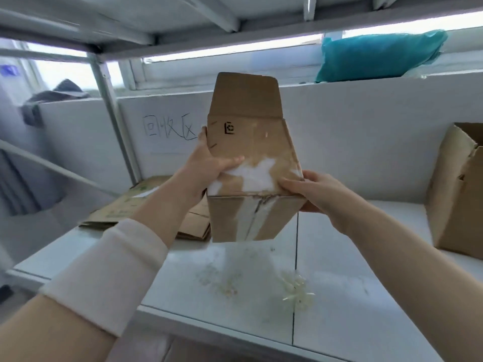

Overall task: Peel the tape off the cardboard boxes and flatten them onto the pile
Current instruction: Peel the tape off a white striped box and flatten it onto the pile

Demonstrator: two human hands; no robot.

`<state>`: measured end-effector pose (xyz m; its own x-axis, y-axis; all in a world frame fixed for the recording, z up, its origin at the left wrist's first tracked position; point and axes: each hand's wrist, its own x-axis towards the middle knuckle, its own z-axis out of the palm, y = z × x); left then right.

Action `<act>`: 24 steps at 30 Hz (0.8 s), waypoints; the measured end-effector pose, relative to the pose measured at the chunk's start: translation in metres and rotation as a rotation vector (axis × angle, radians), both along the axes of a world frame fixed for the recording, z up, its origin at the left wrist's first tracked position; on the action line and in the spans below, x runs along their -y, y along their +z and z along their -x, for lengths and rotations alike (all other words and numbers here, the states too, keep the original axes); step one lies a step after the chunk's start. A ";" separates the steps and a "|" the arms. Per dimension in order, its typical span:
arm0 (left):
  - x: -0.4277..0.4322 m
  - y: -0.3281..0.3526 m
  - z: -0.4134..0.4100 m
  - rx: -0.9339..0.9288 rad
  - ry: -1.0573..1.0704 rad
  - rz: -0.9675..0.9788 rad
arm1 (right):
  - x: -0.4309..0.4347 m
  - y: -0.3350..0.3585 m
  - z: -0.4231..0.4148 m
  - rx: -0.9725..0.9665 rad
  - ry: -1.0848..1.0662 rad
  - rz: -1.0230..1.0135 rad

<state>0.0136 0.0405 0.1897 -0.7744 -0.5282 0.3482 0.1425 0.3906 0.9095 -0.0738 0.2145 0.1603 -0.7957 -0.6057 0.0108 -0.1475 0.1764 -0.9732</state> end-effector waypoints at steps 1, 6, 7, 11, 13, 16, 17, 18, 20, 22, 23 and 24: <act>0.008 -0.003 -0.010 0.024 0.008 -0.033 | 0.009 0.001 -0.004 0.000 0.019 -0.031; 0.039 -0.034 -0.034 0.167 0.104 -0.140 | 0.044 -0.009 -0.022 -0.035 0.077 -0.208; 0.043 -0.039 -0.035 0.170 0.137 -0.136 | 0.050 -0.012 -0.024 -0.043 0.069 -0.211; 0.058 -0.048 -0.034 0.150 0.238 -0.133 | 0.072 -0.013 -0.030 -0.248 -0.076 -0.275; 0.060 -0.049 -0.030 0.144 0.244 -0.128 | 0.075 -0.015 -0.040 -0.548 -0.219 -0.317; 0.062 -0.050 -0.026 0.145 0.237 -0.141 | 0.074 -0.019 -0.061 -0.907 -0.291 -0.349; 0.064 -0.051 -0.025 0.145 0.241 -0.139 | 0.075 -0.021 -0.065 -0.960 -0.282 -0.357; 0.065 -0.051 -0.024 0.151 0.246 -0.136 | 0.076 -0.023 -0.066 -0.970 -0.273 -0.354; 0.067 -0.051 -0.023 0.170 0.254 -0.128 | 0.080 -0.023 -0.068 -0.894 -0.243 -0.290; 0.068 -0.051 -0.022 0.175 0.258 -0.126 | 0.083 -0.023 -0.065 -0.857 -0.180 -0.207; 0.068 -0.051 -0.021 0.176 0.261 -0.126 | 0.085 -0.023 -0.063 -0.867 -0.155 -0.184; 0.069 -0.051 -0.021 0.179 0.261 -0.127 | 0.087 -0.024 -0.060 -0.880 -0.135 -0.157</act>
<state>0.0348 -0.0283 0.1387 -0.6507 -0.7468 0.1377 -0.1137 0.2751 0.9547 -0.0139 0.1279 0.1366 -0.6033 -0.5538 0.5739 -0.7956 0.3674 -0.4818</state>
